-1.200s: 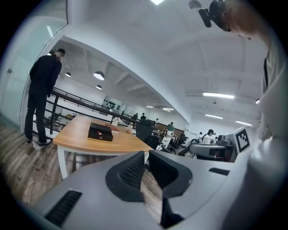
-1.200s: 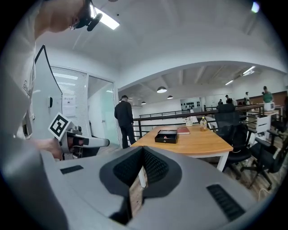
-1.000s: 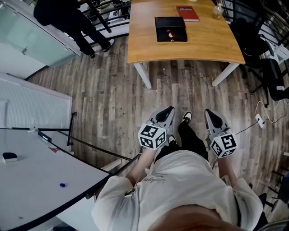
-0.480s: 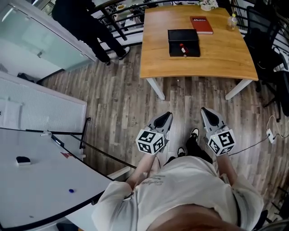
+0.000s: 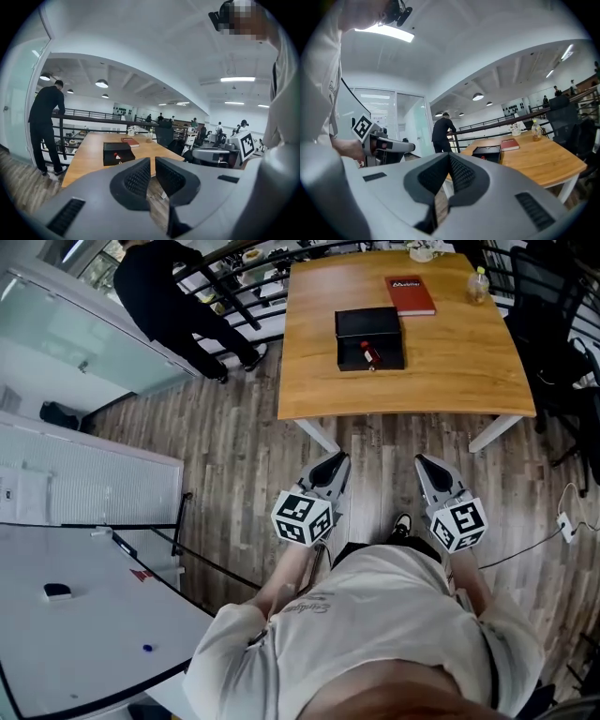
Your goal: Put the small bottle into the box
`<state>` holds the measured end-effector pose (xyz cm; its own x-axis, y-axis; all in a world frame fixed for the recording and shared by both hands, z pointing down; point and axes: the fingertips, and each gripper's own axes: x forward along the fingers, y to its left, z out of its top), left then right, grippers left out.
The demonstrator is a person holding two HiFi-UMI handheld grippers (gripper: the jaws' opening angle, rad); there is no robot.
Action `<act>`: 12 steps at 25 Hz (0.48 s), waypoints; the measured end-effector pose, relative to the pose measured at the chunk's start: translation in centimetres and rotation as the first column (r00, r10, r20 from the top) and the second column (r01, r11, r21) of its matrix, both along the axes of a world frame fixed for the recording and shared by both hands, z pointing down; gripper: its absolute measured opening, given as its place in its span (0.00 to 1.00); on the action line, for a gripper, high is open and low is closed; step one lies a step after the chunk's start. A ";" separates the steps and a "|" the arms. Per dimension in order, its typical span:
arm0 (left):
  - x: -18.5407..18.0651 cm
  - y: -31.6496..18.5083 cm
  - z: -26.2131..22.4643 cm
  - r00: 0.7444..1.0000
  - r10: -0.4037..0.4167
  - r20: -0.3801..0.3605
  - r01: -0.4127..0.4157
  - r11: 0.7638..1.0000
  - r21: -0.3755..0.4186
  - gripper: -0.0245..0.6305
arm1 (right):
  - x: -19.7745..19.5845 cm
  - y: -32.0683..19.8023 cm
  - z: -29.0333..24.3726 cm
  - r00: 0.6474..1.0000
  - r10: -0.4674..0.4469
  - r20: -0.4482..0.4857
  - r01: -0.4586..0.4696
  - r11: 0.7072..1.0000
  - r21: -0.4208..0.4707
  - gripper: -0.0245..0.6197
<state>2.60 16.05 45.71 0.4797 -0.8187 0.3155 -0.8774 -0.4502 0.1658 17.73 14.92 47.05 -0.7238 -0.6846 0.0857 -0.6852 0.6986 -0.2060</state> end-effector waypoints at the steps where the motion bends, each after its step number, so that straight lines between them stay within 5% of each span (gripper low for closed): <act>1: 0.7 -0.8 -0.1 1.000 0.006 0.006 -0.006 1.000 0.011 0.10 | 0.2 -0.6 0.3 1.000 -0.003 -0.001 0.003 1.000 -0.002 0.03; 12: 2.1 -5.8 2.3 0.999 0.046 -0.008 -0.046 0.998 -0.035 0.10 | -0.4 -5.1 4.0 0.997 -0.044 -0.056 0.038 0.994 -0.106 0.03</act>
<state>4.74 10.22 47.96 0.5190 -0.7842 0.3400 -0.8546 -0.4841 0.1881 17.33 9.84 51.01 -0.7425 -0.6398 0.1983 -0.6697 0.7028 -0.2398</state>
